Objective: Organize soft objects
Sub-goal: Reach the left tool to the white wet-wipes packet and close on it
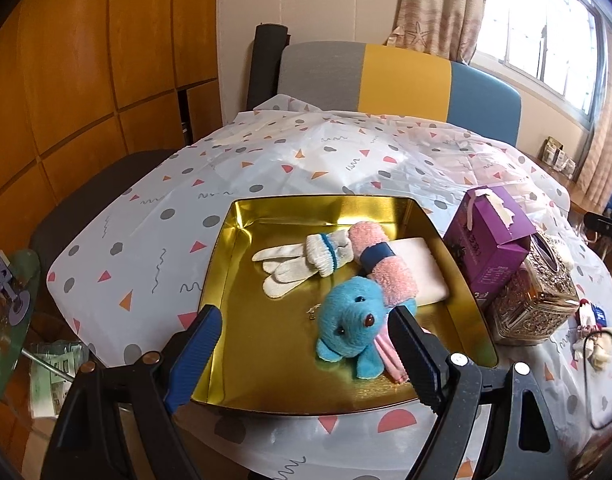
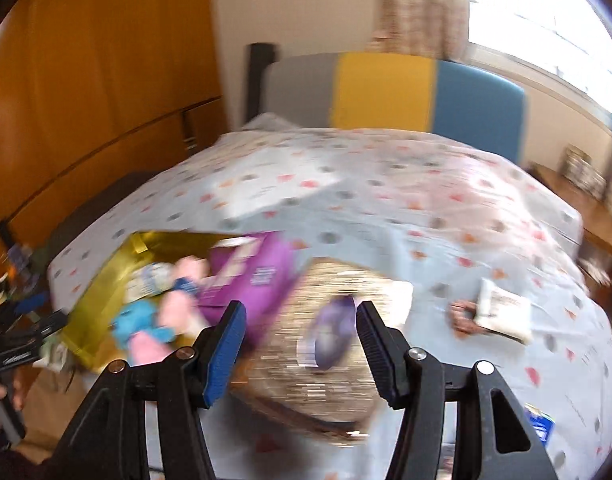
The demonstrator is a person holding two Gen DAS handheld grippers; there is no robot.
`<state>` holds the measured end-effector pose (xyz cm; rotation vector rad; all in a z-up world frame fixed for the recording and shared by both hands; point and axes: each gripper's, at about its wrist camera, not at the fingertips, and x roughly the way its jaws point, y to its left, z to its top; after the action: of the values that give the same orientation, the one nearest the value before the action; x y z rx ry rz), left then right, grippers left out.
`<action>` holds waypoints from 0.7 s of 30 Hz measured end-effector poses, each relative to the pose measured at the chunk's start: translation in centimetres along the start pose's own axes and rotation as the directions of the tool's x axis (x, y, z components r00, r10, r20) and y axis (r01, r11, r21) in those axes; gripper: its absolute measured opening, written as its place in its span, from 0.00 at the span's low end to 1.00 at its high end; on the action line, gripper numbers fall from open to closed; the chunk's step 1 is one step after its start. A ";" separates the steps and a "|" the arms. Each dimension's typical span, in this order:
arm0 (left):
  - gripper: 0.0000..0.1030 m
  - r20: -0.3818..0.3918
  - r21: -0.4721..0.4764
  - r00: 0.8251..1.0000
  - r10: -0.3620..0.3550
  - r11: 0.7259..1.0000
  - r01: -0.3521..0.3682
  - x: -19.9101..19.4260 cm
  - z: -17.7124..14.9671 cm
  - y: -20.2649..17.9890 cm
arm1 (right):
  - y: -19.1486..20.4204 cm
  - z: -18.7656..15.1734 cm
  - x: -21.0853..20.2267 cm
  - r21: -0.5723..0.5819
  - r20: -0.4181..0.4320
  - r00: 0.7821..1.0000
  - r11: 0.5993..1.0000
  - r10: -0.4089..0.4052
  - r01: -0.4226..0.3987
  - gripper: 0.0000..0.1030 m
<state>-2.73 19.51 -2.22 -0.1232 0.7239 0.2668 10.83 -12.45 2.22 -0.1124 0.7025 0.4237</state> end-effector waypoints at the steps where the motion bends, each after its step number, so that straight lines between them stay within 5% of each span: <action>1: 0.83 0.000 0.005 1.000 0.000 1.000 0.000 0.0 0.0 -0.2 | -1.4 -0.1 0.1 0.032 -0.001 1.000 0.999 -0.030 0.030 0.56; 12: 0.83 -0.001 0.066 1.000 0.003 0.998 -0.003 -0.1 0.3 -2.3 | -15.1 -4.8 1.9 0.342 -0.066 0.947 0.884 -0.314 0.317 0.56; 21: 0.83 0.010 0.125 1.000 -0.016 0.992 0.014 -0.4 1.3 -5.0 | -21.2 -8.4 0.8 0.529 -0.099 0.917 0.760 -0.385 0.377 0.56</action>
<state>-0.75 14.89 -0.93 -0.0078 0.7263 0.2072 15.14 -33.47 -5.55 0.2831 0.7397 -0.1811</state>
